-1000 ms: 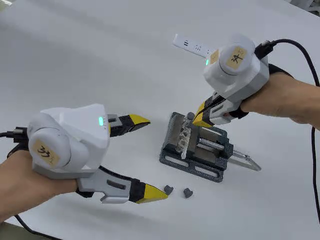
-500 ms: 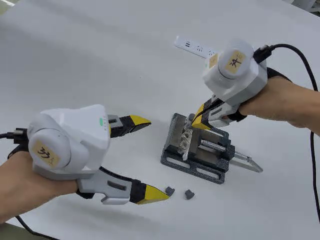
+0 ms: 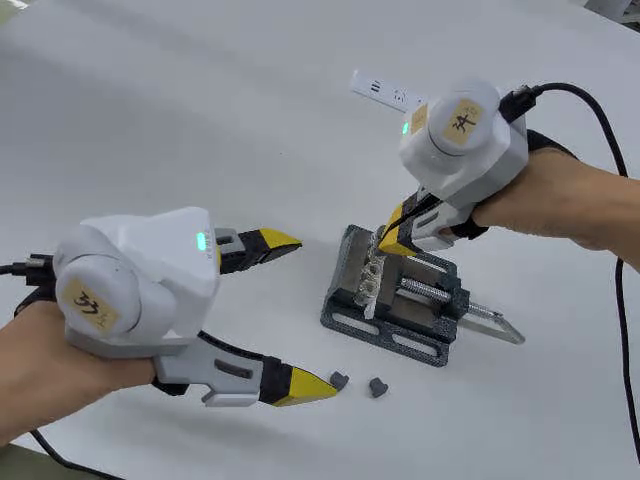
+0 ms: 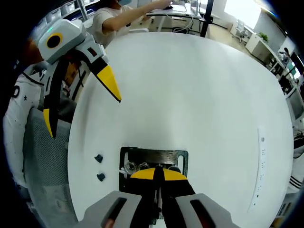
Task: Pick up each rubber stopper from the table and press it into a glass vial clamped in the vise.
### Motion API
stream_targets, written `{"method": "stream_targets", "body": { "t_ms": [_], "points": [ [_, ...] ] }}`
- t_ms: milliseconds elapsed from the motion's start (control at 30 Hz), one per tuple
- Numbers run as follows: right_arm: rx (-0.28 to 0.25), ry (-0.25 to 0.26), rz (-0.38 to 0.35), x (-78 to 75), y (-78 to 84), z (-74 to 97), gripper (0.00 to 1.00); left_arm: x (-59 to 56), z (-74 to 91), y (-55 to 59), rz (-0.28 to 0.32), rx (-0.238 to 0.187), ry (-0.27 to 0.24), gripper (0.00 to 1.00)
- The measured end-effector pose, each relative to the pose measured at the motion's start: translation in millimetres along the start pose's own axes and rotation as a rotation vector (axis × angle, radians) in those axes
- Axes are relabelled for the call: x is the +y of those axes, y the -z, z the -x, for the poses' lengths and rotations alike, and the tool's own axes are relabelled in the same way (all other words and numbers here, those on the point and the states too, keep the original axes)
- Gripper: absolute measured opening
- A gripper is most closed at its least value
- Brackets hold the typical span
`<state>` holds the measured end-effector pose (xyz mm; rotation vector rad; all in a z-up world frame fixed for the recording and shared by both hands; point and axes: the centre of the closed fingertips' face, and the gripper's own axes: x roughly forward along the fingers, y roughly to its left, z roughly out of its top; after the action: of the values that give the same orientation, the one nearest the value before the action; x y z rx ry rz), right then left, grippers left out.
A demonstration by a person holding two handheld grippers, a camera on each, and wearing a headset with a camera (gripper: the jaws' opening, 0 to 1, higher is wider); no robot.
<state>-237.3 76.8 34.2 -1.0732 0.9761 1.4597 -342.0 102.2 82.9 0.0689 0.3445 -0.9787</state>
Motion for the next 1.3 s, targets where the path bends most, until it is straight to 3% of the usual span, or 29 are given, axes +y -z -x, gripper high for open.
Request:
{"method": "stream_targets", "body": {
  "t_ms": [67, 200, 533, 1300],
  "points": [
    [-0.028, 0.006, -0.006, -1.3, -6.6, -1.9, 0.00, 0.2, -0.1, 0.0, 0.002, 0.000, -0.001, 0.80],
    [-0.010, 0.000, 0.018, 1.2, -10.9, -4.4, 0.00, 1.5, 1.2, -0.8, 0.007, -0.004, -0.007, 0.80],
    [0.009, 0.006, 0.005, -0.4, 3.6, -0.7, 0.00, 1.6, 1.2, 2.4, 0.012, -0.001, -0.009, 0.80],
    [-0.028, 0.005, 0.012, 3.1, 4.7, -0.1, 0.00, -0.6, -3.9, 1.4, 0.010, 0.000, 0.005, 0.78]
  ]
}}
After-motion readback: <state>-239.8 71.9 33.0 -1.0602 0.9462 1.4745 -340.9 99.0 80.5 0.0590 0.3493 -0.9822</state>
